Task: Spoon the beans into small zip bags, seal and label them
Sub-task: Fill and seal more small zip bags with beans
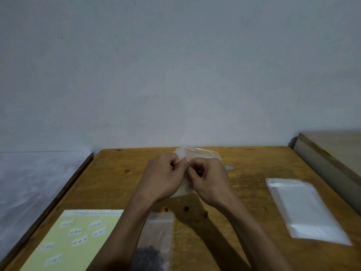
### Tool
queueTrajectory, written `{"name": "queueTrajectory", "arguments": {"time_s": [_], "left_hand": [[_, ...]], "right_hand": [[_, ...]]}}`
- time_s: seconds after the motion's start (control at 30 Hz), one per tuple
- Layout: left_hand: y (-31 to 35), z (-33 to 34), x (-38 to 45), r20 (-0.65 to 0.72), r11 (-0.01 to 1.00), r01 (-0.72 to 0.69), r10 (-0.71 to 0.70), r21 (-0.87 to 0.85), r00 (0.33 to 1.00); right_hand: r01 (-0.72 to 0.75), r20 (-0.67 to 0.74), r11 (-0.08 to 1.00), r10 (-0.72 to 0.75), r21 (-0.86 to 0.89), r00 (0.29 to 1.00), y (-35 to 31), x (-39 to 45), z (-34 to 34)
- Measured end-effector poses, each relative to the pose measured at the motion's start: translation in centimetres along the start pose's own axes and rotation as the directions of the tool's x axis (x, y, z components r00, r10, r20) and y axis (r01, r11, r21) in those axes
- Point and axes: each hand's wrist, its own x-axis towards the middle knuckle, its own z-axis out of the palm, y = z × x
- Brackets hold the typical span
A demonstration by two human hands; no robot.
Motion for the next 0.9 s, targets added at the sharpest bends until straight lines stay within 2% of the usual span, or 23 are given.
{"name": "queueTrajectory", "arguments": {"time_s": [0.1,0.23,0.33,0.43,0.5,0.6,0.7,0.77,0.83,0.9], "left_hand": [[-0.1,-0.2,0.1,-0.006,0.996,-0.052,0.053,0.075,0.999],[0.3,-0.5,0.2,-0.091,0.982,-0.090,0.105,0.163,0.990],[0.7,-0.9,0.1,-0.102,0.981,-0.074,0.093,0.177,0.991],[1.0,-1.2,0.2,-0.141,0.981,-0.048,0.075,0.189,0.987],[1.3,-1.5,0.5,-0.179,0.981,-0.034,0.069,0.191,0.982],[1.8,-2.2,0.8,-0.172,0.990,-0.033,0.056,0.135,0.984],[1.2,-3.0,0.5,-0.068,0.998,-0.057,0.057,0.006,0.996],[0.5,-3.2,0.3,0.095,0.983,-0.113,0.100,0.147,0.990],[-0.2,-2.6,0.2,0.289,0.925,-0.191,0.095,0.327,0.953],[-0.7,-1.9,0.2,0.358,0.880,-0.247,0.096,0.406,0.929]], "right_hand": [[-0.033,-0.046,0.999,0.033,-0.009,0.998,0.1,-0.1,0.0],[-0.051,-0.169,0.986,0.023,-0.161,0.985,-0.1,-0.5,0.5],[-0.115,-0.250,0.991,0.096,-0.064,0.964,0.4,0.0,-0.4],[0.006,-0.218,0.997,-0.023,-0.082,0.976,-0.2,-0.1,-0.8],[0.122,-0.140,0.990,-0.130,-0.066,0.982,-0.9,-0.6,-0.8],[0.125,-0.045,0.988,-0.130,-0.085,0.991,-1.0,-0.7,-0.7],[-0.025,-0.088,0.999,0.028,0.034,0.996,-0.1,-0.2,-1.1],[-0.095,-0.089,0.974,0.116,0.204,0.989,0.4,-0.1,-1.3],[-0.145,-0.043,0.918,0.173,0.370,0.984,0.5,-0.1,-1.2],[-0.212,0.015,0.869,0.230,0.447,0.973,0.4,-0.3,-0.9]]}}
